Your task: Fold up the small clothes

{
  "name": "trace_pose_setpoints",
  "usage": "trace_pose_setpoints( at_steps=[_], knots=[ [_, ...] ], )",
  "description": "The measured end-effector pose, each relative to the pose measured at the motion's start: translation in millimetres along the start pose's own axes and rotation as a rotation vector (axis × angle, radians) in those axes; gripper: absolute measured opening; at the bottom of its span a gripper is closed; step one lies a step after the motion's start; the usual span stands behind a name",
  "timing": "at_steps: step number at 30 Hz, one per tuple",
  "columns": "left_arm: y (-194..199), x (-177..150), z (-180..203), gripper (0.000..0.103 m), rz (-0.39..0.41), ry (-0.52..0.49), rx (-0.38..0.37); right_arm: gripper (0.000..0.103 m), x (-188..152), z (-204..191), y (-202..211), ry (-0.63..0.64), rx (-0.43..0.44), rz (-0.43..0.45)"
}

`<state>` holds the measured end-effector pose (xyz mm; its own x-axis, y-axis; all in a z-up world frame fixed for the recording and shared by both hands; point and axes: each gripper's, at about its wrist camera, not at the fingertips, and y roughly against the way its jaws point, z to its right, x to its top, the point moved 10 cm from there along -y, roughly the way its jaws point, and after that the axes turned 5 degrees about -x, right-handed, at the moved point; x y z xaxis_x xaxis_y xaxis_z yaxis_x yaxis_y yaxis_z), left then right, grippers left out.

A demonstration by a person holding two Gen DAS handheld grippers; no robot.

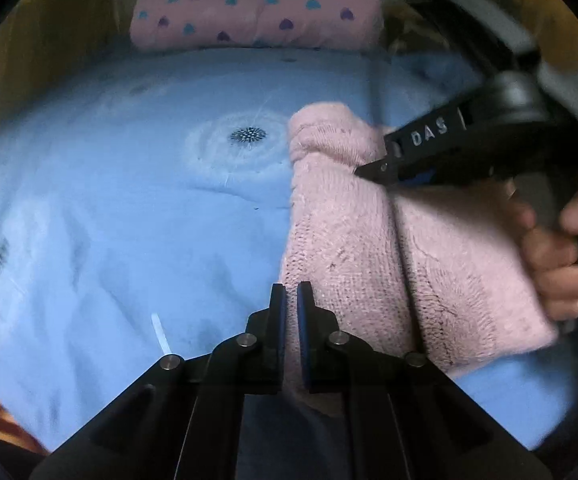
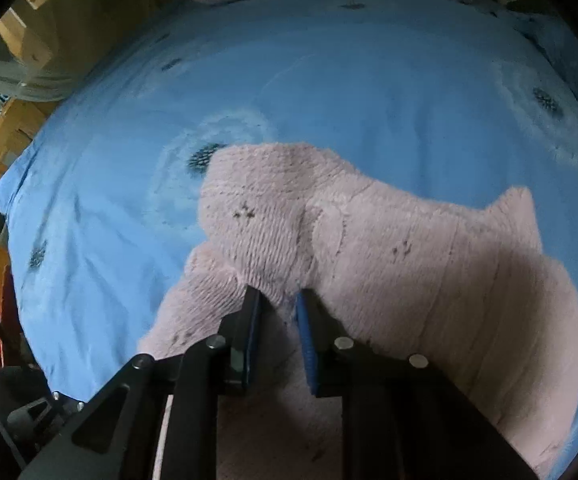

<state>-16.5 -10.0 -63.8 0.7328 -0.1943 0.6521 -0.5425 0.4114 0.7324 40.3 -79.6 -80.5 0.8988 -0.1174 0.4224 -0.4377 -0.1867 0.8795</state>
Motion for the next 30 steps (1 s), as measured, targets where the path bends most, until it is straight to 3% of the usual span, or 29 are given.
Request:
trace_pose_setpoints(
  at_steps=[5,8,13,16,18,19,20,23,25,26,30],
  knots=[
    [21,2,2,0.0,0.046,0.03,-0.061,0.018,17,8,18,-0.126,0.063,0.043],
    [40,5,2,0.0,0.11,0.038,-0.057,0.019,25,19,34,-0.132,0.025,0.088],
    [66,28,10,0.0,0.222,-0.004,-0.154,0.019,4,68,64,-0.258,-0.036,0.073],
    [56,24,16,0.0,0.183,-0.04,-0.165,0.019,-18,96,55,-0.332,-0.048,0.02],
    [42,19,14,0.0,0.122,-0.003,-0.193,0.015,-19,99,46,-0.314,-0.027,0.031],
    [38,16,14,0.0,0.1,0.021,-0.207,0.008,-16,102,46,-0.287,-0.051,0.053],
    [37,14,15,0.0,0.083,0.049,-0.223,0.0,-11,107,48,-0.254,-0.101,0.086],
    [32,14,11,0.0,0.064,0.11,-0.237,0.0,-1,124,68,-0.181,-0.341,0.217],
    [30,13,11,0.0,0.059,0.118,-0.233,0.009,-4,131,78,-0.182,-0.403,0.235],
    [28,13,11,0.0,0.06,0.113,-0.229,0.014,-7,134,83,-0.19,-0.398,0.237],
    [28,14,12,0.0,0.06,0.096,-0.224,0.014,-23,132,100,-0.211,-0.322,0.234]
  ],
)
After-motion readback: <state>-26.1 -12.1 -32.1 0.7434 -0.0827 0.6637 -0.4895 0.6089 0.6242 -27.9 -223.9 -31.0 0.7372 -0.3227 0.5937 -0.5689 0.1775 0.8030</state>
